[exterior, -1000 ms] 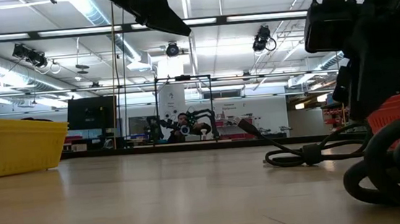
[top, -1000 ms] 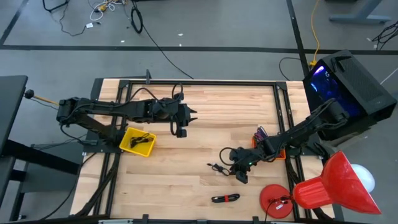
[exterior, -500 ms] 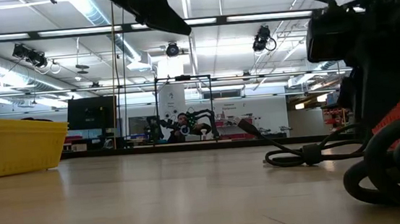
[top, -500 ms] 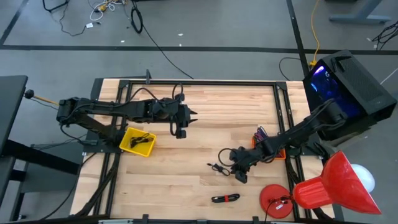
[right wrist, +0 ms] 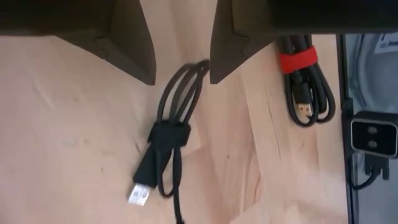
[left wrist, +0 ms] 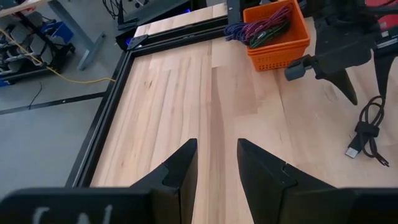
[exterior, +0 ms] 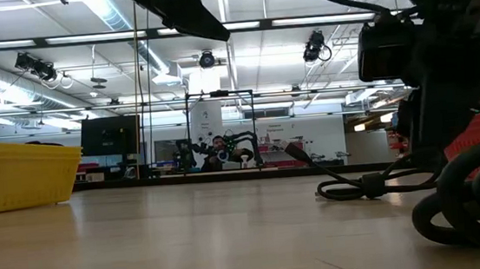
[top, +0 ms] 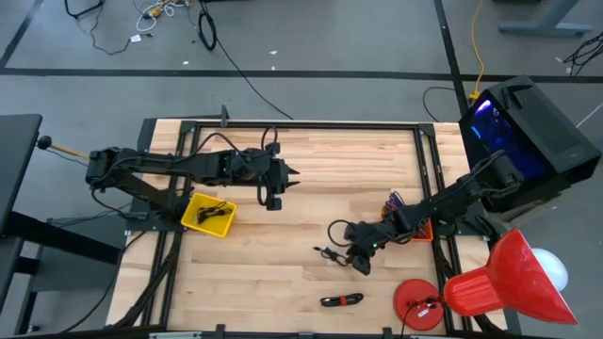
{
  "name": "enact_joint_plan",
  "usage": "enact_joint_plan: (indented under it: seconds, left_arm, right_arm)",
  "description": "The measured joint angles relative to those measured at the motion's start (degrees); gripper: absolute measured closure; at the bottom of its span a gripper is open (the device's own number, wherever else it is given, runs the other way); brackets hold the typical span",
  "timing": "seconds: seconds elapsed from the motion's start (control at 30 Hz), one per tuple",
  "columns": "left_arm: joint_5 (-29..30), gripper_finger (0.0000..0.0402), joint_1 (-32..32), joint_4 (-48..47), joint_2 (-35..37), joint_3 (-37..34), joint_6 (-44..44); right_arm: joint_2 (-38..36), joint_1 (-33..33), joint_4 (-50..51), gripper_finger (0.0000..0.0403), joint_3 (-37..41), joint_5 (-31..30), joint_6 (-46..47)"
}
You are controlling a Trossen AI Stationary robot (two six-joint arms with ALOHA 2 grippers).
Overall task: Pick & Place USB Port
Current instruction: Put the black charger cable into the yellow basket
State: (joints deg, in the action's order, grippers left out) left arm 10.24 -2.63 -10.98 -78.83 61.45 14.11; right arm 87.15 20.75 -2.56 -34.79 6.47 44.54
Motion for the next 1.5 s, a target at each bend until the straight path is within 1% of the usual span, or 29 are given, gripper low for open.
enact_joint_plan:
  seconds: [0.1,0.2,0.37,0.47,0.6,0.77,0.97,1.03,1.07,1.13,1.17,1.37,1.5]
  left_arm:
    - [0.0,0.0282,0.0,0.0,0.0,0.0,0.0]
    - [0.0,0.0282,0.0,0.0,0.0,0.0,0.0]
    - [0.0,0.0282,0.0,0.0,0.0,0.0,0.1]
    - [0.0,0.0282,0.0,0.0,0.0,0.0,0.0]
    - [0.0,0.0282,0.0,0.0,0.0,0.0,0.0]
    - [0.0,0.0282,0.0,0.0,0.0,0.0,0.0]
    - [0.0,0.0282,0.0,0.0,0.0,0.0,0.1]
    - [0.0,0.0282,0.0,0.0,0.0,0.0,0.1]
    - [0.0,0.0282,0.0,0.0,0.0,0.0,0.0]
    - [0.0,0.0282,0.0,0.0,0.0,0.0,0.1]
    - [0.0,0.0282,0.0,0.0,0.0,0.0,0.1]
    - [0.0,0.0282,0.0,0.0,0.0,0.0,0.0]
    - [0.0,0.0282,0.0,0.0,0.0,0.0,0.0]
  right_arm:
    - [0.0,0.0,-1.1,0.0254,0.0,-1.9,0.0]
    - [0.0,0.0,-2.2,0.0268,0.0,-2.9,-0.2]
    - [0.0,0.3,-2.6,0.0298,0.0,-0.9,-0.1]
    - [0.0,0.9,-2.6,0.0308,0.0,-0.5,0.1]
    - [0.0,1.2,-2.6,0.0307,0.0,-1.9,0.5]
    - [1.6,1.3,-2.7,0.0300,0.0,-1.6,0.8]
    - [6.2,1.3,-9.1,0.0296,0.0,0.1,0.5]
    - [7.1,1.3,-9.7,0.0313,0.0,0.0,0.2]
    - [7.6,1.3,-9.8,0.0329,0.0,0.4,-0.1]
    - [8.4,1.2,-9.2,0.0376,0.0,1.4,-0.8]
    - [8.7,1.2,-9.3,0.0388,0.0,1.6,-1.1]
    - [8.7,0.9,-9.4,0.0399,0.0,1.7,-2.0]
    - [6.3,-0.6,-9.3,0.0401,0.0,1.7,-4.5]
